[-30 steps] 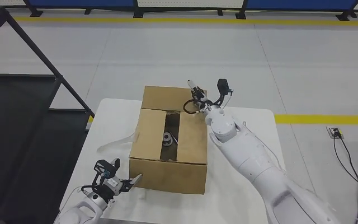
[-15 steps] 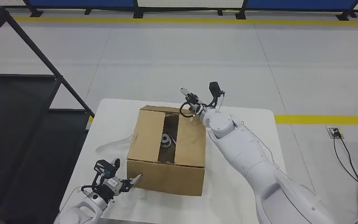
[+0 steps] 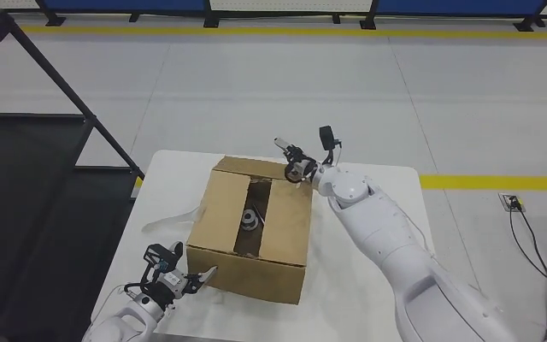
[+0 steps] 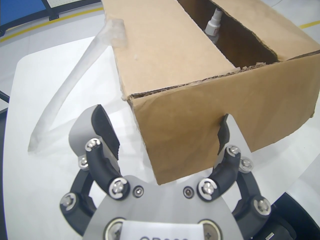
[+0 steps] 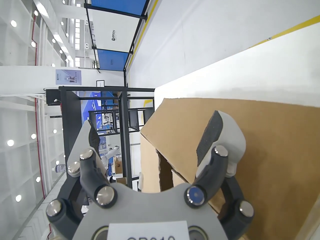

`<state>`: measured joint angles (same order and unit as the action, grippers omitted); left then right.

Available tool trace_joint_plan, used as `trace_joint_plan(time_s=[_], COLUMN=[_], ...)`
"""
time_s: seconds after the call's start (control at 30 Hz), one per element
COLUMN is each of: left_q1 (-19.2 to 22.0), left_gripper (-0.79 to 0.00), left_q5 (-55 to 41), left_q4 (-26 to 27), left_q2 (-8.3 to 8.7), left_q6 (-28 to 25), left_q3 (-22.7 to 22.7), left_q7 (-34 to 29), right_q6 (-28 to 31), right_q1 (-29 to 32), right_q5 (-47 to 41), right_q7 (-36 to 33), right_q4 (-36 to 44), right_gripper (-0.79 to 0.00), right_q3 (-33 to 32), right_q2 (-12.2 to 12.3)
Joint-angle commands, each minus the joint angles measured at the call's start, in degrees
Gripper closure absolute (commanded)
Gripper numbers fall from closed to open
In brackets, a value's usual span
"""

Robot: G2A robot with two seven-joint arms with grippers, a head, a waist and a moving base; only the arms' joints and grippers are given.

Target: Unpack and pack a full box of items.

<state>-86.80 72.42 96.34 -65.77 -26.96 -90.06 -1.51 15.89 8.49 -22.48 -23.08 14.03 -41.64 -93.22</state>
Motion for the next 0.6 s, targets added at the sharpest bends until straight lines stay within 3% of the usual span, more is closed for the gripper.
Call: trace_joint_plan(time_s=[0.0,0.13,0.37,0.57], left_q1=[0.1,0.5,0.8,2.9], left_gripper=[-0.785,-0.785,-0.785,-0.785], left_q5=[-3.0,-8.3,-19.6,-22.9], left_q4=[-0.3,-0.7,-2.2,-4.4], left_q2=[-0.06,-0.04,0.30,0.05], left_q6=[0.7,1.1,-2.9,5.9], left_q3=[-0.7,-2.7,-6.5,-7.6], left_q7=[0.6,0.0,-2.0,-2.9], right_q6=[1.2,2.8,3.3,3.6], right_q1=[0.2,0.4,0.9,1.5], right_q5=[-0.3,-0.2,0.4,0.8], right_q7=[0.7,2.0,3.0,3.1], right_q4=[0.3,1.1,2.2,2.9], right_gripper=[-0.785,-0.785,-0.785,-0.785], right_q3=[-0.7,-1.8,-3.4,-4.7], right_q2=[0.2,0.5,0.9,1.3])
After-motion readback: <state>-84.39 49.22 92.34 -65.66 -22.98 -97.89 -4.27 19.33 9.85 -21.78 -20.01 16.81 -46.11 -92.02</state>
